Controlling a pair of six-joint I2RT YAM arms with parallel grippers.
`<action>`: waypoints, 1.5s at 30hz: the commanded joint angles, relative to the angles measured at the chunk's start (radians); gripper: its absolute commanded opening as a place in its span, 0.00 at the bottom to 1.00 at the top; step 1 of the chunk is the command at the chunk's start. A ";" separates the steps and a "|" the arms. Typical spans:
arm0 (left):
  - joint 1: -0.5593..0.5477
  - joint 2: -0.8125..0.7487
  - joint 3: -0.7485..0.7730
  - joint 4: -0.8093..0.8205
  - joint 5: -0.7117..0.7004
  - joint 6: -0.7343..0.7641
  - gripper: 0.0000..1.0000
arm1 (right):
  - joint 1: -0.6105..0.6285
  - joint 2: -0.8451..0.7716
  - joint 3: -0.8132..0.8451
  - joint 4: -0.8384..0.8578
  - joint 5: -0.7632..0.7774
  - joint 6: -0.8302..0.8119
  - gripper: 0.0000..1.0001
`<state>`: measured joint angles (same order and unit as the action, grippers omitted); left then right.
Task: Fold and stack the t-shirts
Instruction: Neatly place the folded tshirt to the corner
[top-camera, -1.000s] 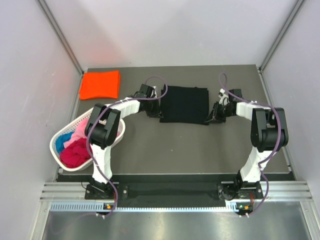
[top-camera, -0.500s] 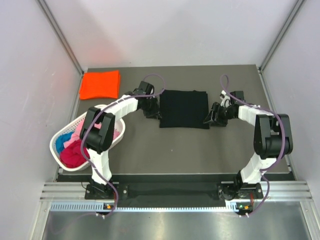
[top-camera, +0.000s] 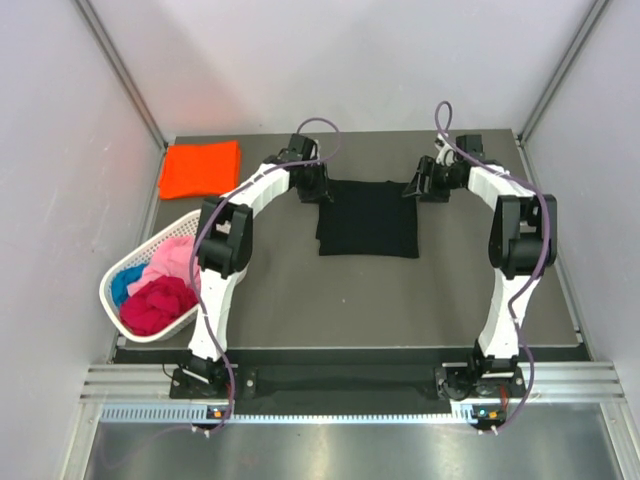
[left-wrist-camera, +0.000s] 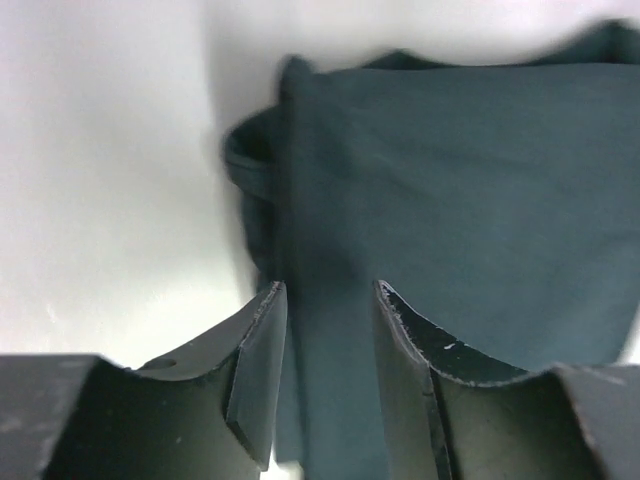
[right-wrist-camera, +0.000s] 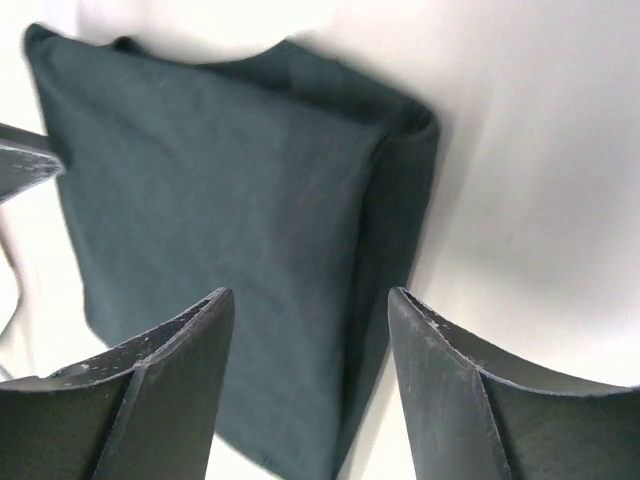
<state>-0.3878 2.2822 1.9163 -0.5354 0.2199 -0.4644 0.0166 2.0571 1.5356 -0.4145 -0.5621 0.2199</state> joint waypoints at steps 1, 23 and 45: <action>0.018 0.049 0.069 -0.005 0.013 0.029 0.45 | -0.009 0.064 0.096 -0.023 0.004 -0.047 0.63; 0.053 0.034 0.021 0.043 0.059 -0.013 0.46 | -0.087 0.206 0.090 0.111 -0.134 0.058 0.27; 0.038 -0.107 -0.359 0.287 0.191 -0.095 0.54 | -0.053 -0.305 -0.406 0.235 -0.078 0.162 0.65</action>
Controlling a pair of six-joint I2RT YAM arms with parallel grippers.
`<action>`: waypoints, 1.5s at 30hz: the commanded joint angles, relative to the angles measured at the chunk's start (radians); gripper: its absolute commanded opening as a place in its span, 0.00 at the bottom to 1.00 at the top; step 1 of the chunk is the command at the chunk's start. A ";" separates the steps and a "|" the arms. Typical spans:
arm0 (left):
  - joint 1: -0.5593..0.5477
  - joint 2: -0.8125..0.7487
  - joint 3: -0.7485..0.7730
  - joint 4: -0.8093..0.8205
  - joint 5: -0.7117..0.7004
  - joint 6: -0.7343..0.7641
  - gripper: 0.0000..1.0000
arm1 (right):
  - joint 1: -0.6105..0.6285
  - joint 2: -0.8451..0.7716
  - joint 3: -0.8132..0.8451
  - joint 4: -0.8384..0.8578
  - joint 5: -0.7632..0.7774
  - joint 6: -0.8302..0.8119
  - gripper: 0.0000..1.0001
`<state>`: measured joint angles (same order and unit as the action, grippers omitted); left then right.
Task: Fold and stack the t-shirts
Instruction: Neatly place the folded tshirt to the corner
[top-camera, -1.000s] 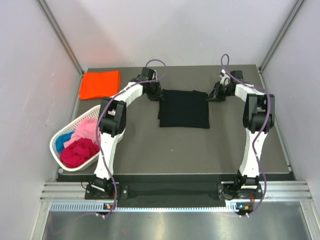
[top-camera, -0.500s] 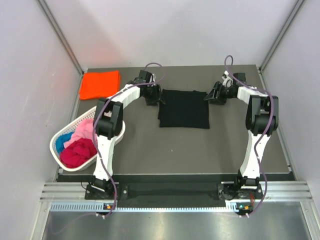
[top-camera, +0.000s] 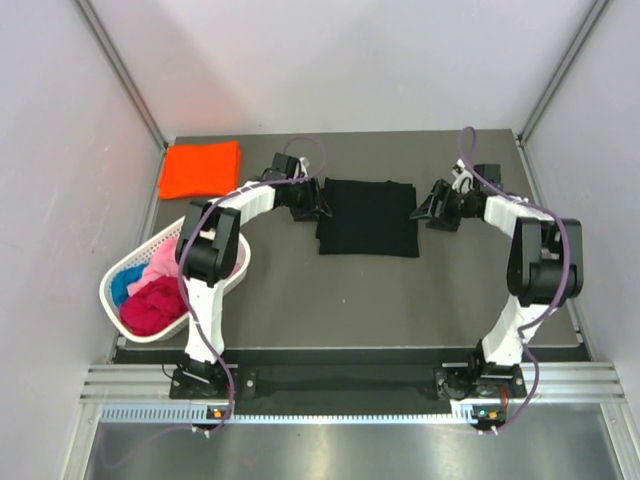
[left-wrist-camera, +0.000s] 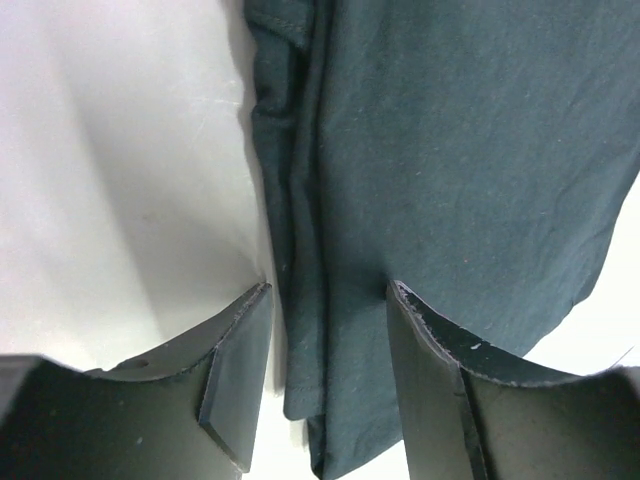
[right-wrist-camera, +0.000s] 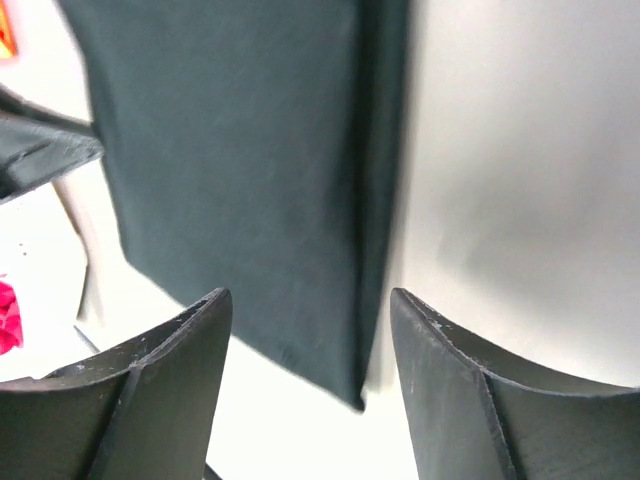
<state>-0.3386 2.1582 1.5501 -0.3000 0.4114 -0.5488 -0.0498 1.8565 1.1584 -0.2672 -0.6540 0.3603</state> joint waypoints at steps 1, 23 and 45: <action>-0.014 0.023 0.013 0.050 -0.005 -0.016 0.54 | 0.021 -0.121 -0.041 0.091 0.016 0.023 0.65; -0.037 -0.061 0.214 -0.202 -0.215 0.033 0.00 | 0.096 -0.447 -0.215 0.126 0.036 0.091 0.68; 0.007 0.025 0.624 -0.524 -0.783 0.487 0.00 | 0.096 -0.494 -0.177 0.109 0.007 0.120 0.69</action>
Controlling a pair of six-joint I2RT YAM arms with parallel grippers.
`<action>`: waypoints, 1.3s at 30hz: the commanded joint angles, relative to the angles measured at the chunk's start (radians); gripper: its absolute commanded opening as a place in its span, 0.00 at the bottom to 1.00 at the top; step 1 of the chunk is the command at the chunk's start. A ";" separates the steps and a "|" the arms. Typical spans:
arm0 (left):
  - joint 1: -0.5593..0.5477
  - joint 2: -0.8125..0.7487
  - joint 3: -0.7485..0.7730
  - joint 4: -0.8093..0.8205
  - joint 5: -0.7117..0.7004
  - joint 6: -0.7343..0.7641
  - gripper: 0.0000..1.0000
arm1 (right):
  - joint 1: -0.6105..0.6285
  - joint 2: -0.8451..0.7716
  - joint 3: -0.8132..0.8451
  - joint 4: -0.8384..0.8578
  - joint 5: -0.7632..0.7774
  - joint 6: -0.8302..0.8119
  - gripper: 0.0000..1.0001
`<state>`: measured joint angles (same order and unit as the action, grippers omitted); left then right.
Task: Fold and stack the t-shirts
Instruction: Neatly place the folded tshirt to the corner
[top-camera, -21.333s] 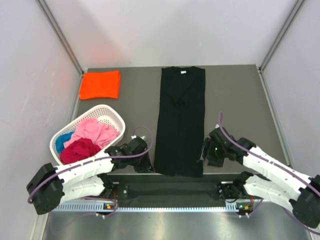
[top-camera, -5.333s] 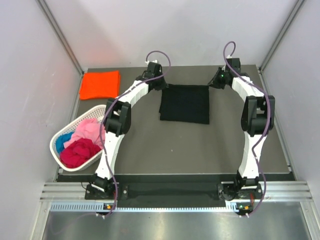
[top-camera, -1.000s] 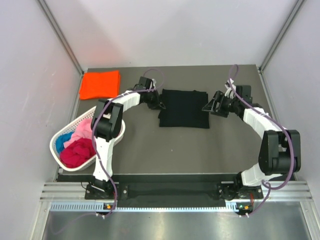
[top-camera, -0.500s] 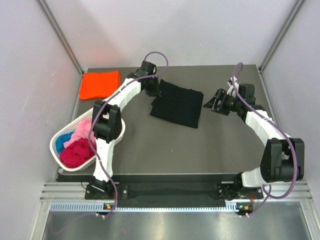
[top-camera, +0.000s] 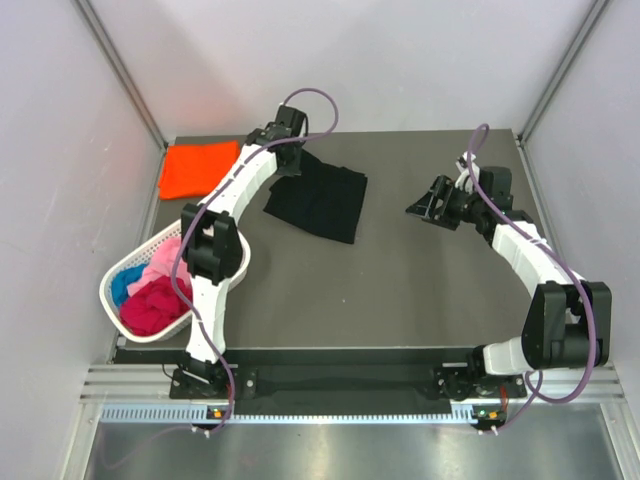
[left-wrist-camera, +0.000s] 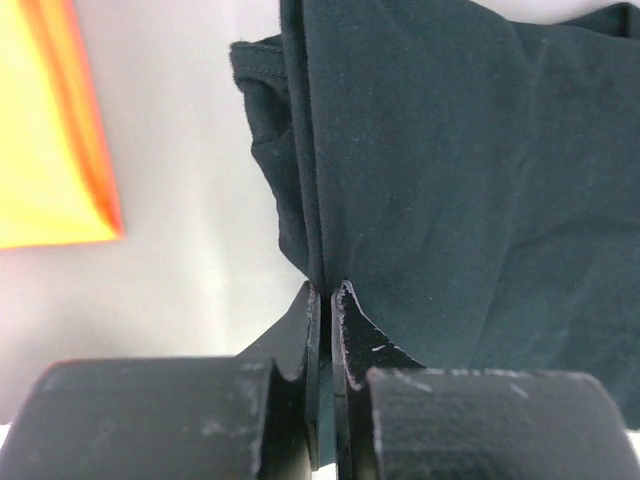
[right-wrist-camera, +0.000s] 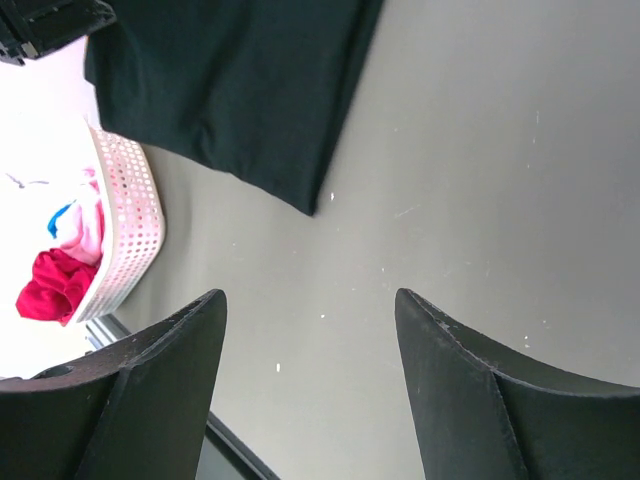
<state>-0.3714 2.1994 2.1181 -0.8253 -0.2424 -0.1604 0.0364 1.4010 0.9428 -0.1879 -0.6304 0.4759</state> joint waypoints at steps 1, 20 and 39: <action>0.049 -0.018 0.059 0.008 -0.142 0.110 0.00 | 0.010 -0.033 0.047 0.028 -0.020 0.004 0.69; 0.253 0.062 0.151 0.322 -0.291 0.350 0.00 | 0.010 0.062 0.123 0.016 0.023 -0.057 0.70; 0.364 0.037 0.145 0.403 -0.362 0.380 0.00 | 0.010 0.135 0.139 0.053 0.017 -0.060 0.71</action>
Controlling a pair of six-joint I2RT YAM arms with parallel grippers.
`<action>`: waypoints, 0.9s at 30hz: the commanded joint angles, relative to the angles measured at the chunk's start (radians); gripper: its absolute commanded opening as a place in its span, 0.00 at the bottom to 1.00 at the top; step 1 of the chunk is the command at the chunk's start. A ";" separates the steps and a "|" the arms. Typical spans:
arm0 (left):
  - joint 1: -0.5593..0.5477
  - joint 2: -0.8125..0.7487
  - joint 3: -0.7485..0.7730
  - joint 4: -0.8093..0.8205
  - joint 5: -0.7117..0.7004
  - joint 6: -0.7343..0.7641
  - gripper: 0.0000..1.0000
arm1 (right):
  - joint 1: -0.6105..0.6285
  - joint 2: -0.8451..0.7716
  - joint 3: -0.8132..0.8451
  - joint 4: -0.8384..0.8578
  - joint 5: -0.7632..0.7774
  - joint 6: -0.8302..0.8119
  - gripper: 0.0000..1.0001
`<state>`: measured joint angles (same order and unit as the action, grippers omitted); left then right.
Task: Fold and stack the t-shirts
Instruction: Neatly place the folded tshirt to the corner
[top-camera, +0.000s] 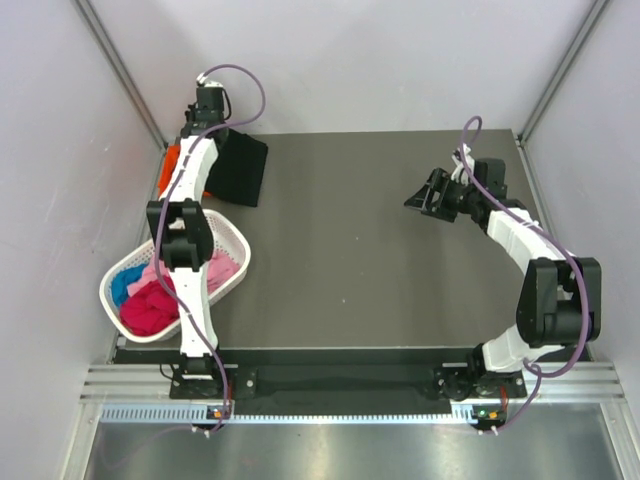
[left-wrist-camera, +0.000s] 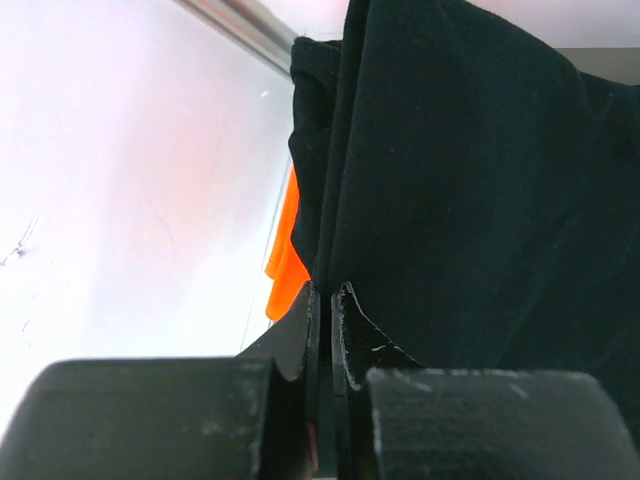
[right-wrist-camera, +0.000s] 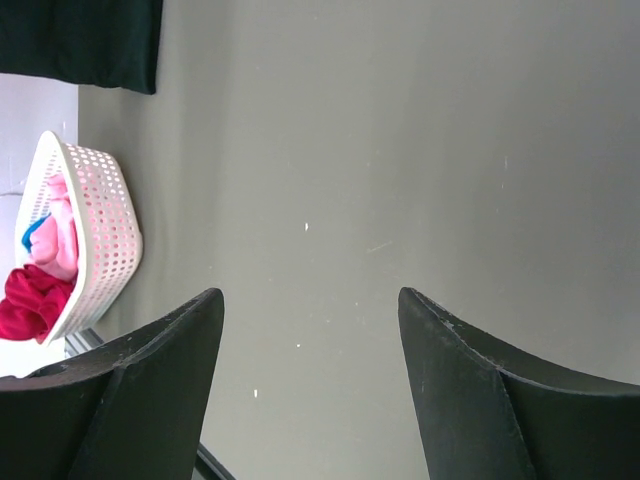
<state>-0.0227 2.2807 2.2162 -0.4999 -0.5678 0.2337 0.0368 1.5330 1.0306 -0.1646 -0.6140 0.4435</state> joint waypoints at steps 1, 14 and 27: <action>0.015 -0.041 0.043 0.081 -0.041 -0.017 0.00 | 0.009 0.007 0.051 0.030 0.000 -0.028 0.71; 0.102 0.037 0.028 0.152 -0.064 -0.070 0.00 | 0.009 0.039 0.051 0.043 0.010 -0.032 0.72; 0.107 0.025 0.137 -0.063 -0.155 -0.295 0.74 | 0.009 -0.011 0.074 -0.027 0.045 -0.023 0.72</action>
<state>0.0902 2.4130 2.3043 -0.4885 -0.7418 0.0696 0.0368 1.5875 1.0512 -0.1825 -0.5865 0.4347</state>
